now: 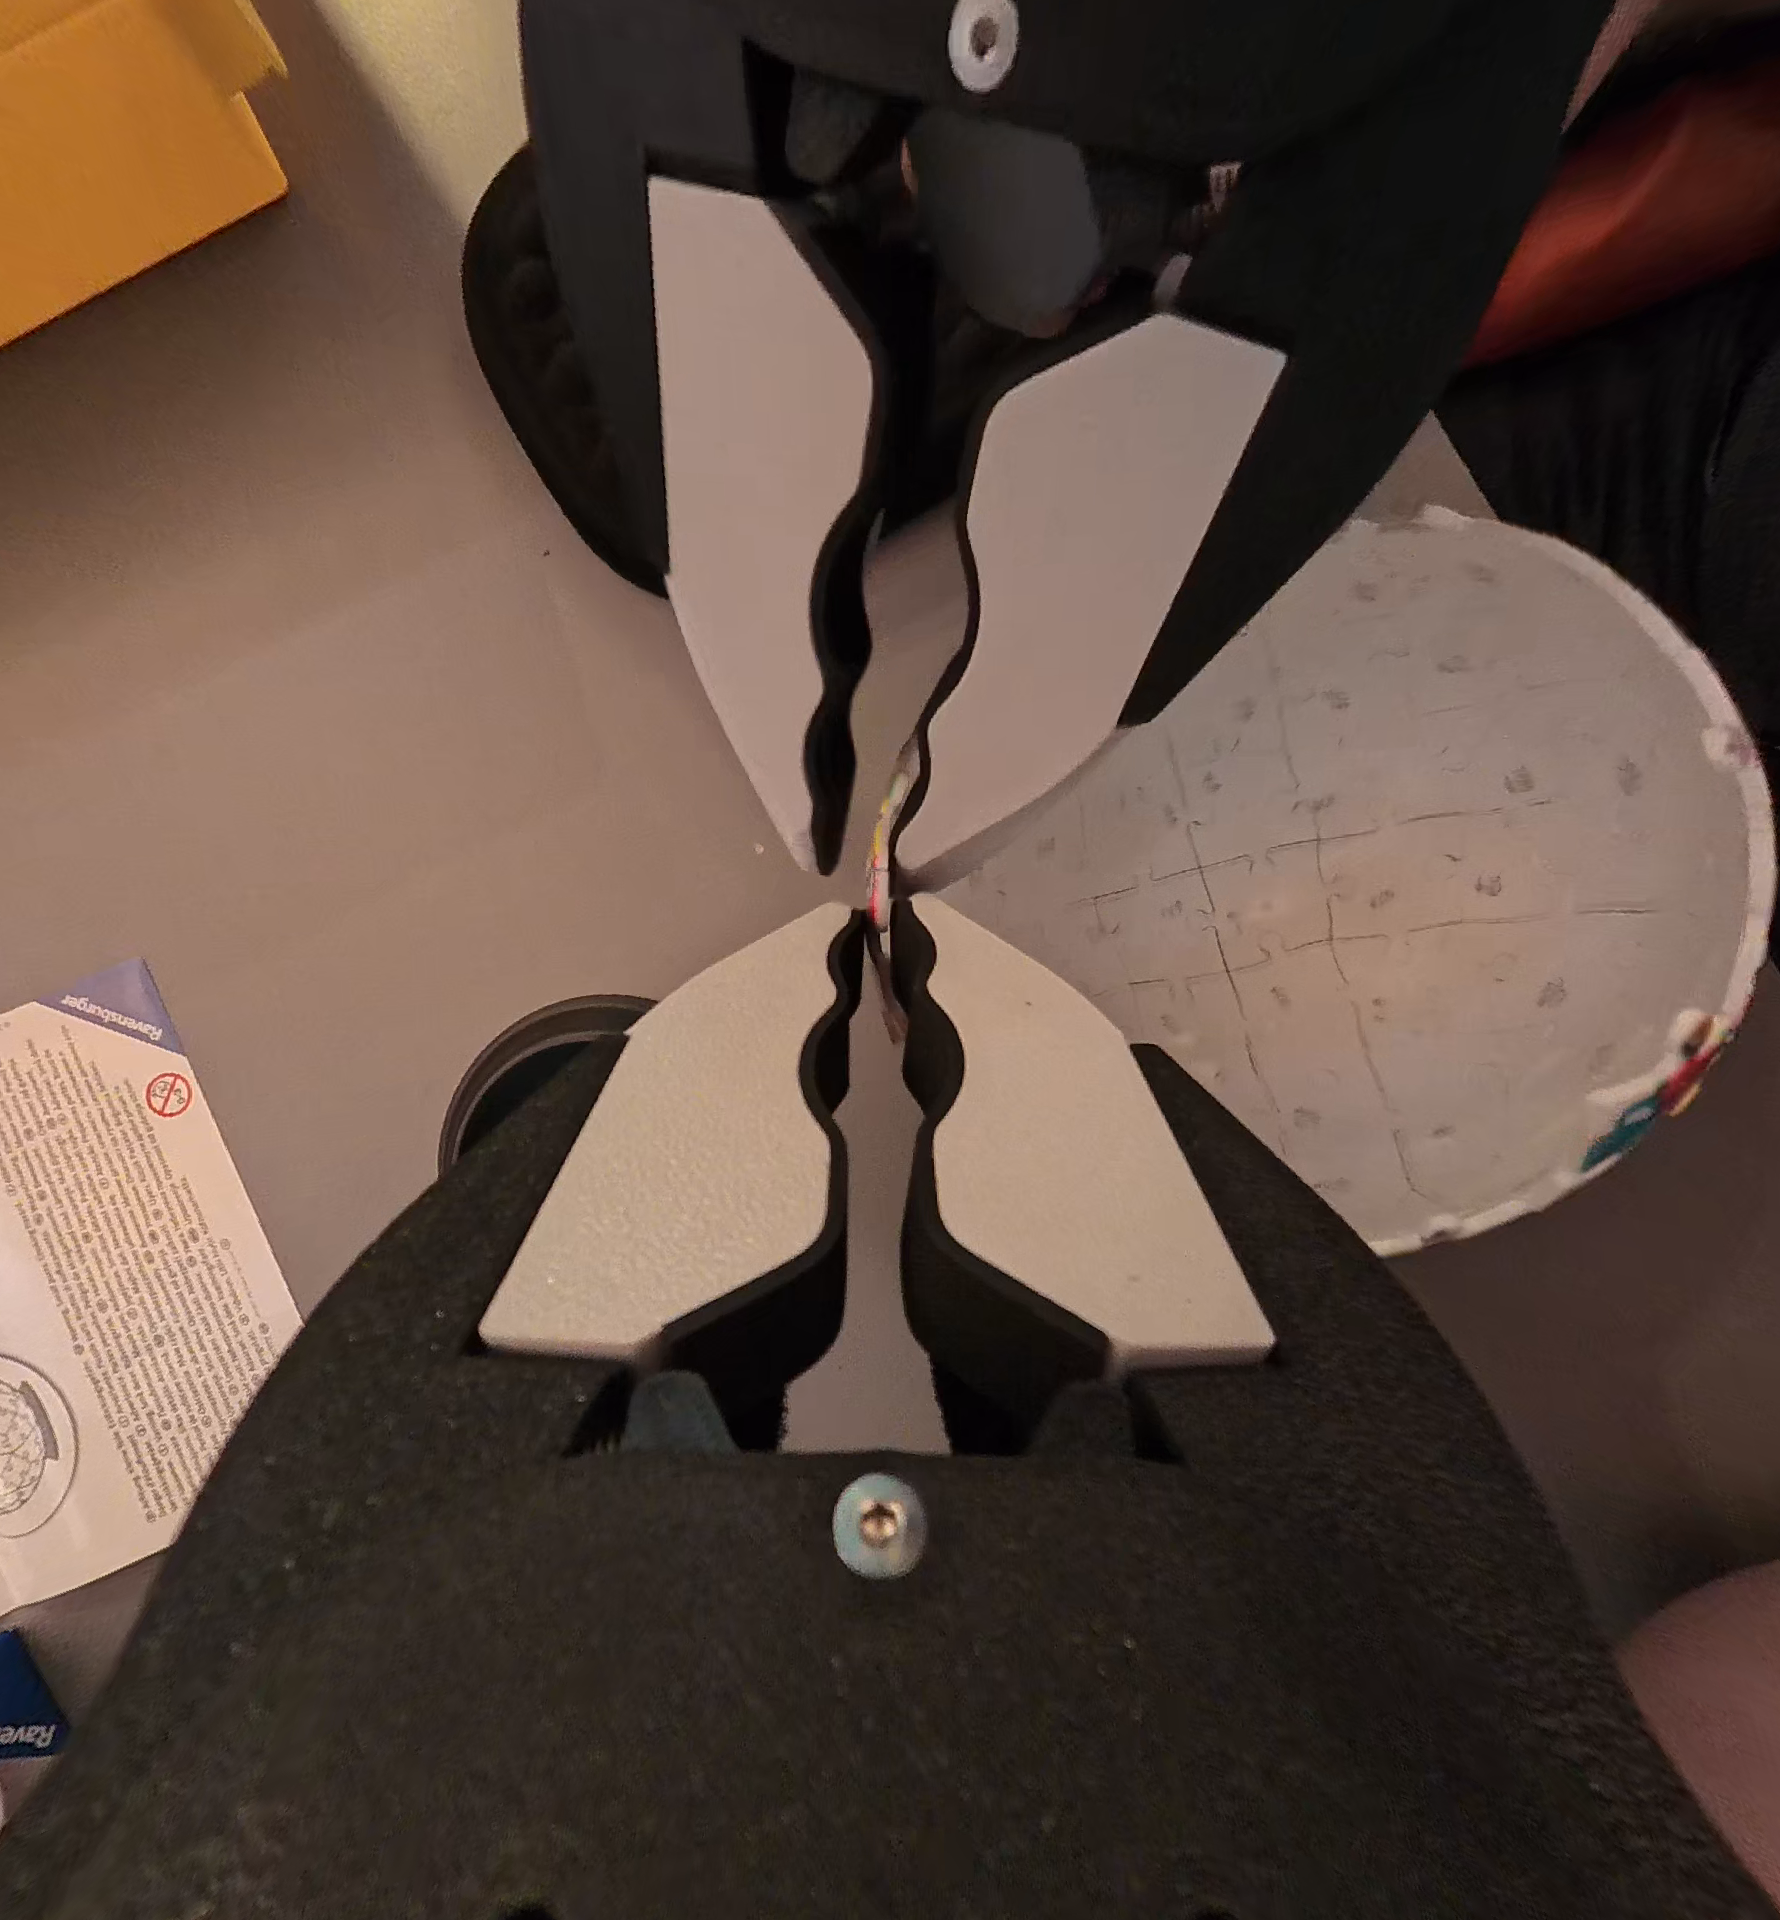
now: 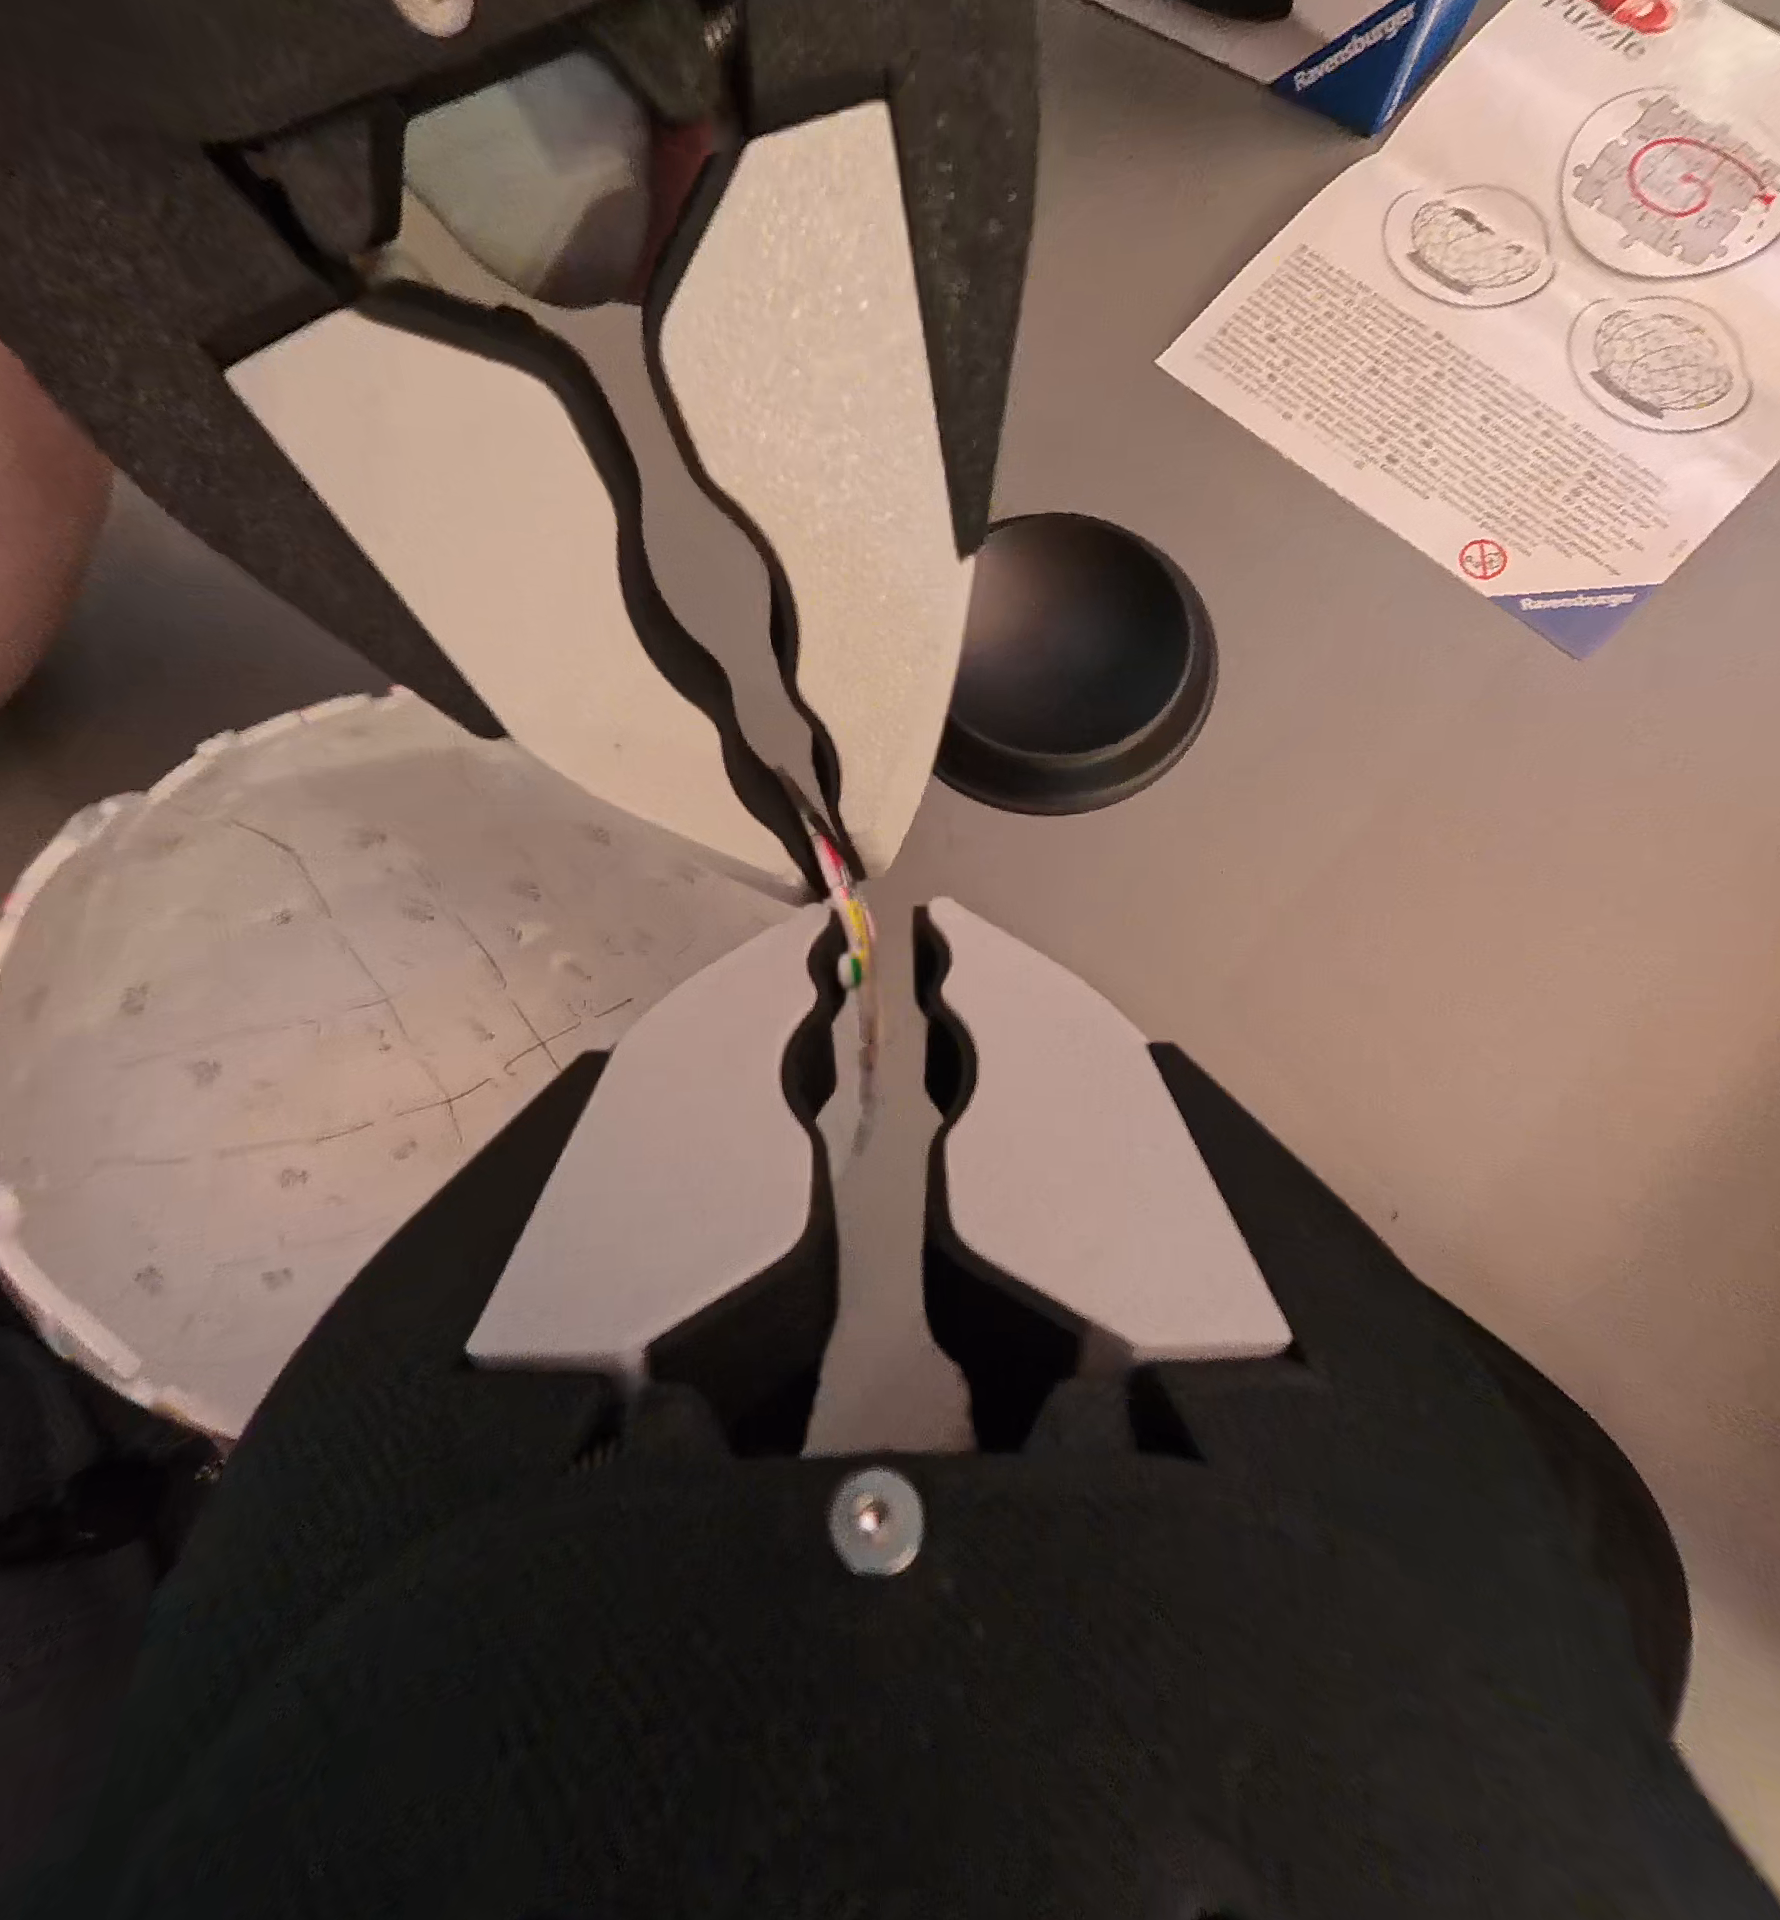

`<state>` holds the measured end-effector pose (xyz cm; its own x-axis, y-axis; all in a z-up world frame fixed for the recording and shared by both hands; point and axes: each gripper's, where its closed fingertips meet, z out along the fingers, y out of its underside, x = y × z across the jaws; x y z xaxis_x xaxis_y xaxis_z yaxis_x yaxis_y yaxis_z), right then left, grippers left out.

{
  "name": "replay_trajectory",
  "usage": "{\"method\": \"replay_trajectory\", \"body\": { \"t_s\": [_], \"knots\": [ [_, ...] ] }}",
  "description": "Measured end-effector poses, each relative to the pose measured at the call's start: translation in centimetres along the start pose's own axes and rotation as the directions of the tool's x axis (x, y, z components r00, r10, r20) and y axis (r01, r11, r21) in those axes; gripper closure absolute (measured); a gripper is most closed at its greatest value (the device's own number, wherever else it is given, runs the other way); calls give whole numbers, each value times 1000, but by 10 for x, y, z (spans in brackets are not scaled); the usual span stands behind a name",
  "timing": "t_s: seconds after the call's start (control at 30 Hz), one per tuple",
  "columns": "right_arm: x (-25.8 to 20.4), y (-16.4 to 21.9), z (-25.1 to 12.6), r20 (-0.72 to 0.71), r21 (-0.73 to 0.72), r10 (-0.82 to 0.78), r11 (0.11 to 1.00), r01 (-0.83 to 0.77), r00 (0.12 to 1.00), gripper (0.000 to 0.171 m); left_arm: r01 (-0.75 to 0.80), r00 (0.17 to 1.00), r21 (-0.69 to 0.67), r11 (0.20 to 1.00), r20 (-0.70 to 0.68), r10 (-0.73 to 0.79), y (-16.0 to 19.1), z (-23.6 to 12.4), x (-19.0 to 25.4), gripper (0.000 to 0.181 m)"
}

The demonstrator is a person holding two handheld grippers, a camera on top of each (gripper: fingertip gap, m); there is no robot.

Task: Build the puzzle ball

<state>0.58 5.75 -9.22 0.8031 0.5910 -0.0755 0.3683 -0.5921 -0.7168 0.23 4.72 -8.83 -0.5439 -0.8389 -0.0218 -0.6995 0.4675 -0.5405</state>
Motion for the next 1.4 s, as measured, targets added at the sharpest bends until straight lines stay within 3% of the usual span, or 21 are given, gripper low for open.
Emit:
{"method": "replay_trajectory", "body": {
  "t_s": [0.07,0.7,0.77,0.9,1.1,1.17,1.4],
  "knots": [
    [-3,0,1,18,3,-2,1000,2,1000,166,1,1000,-5,1000,1,-1,1,0,0,177],
    [0,1,0,-20,-7,-23,1000,23,1000,166,20,1000,0,1000,10,-20,-2,0,-2,177],
    [6,-1,-6,-59,12,-36,999,36,998,153,39,999,16,999,5,-39,-3,-2,-2,172],
    [4,-4,-21,-6,44,-27,999,27,1000,151,51,999,55,997,15,-52,-8,-9,-4,160],
    [5,10,-21,-12,-44,-60,997,60,998,156,64,997,58,996,46,-67,-5,-18,-6,157],
    [1,13,-18,-4,-62,-71,996,71,997,166,76,995,79,994,58,-81,-7,-25,-7,157],
    [0,15,-18,-33,-73,-78,994,75,996,166,162,981,170,972,74,-177,-8,-59,-7,143]
  ]
}}
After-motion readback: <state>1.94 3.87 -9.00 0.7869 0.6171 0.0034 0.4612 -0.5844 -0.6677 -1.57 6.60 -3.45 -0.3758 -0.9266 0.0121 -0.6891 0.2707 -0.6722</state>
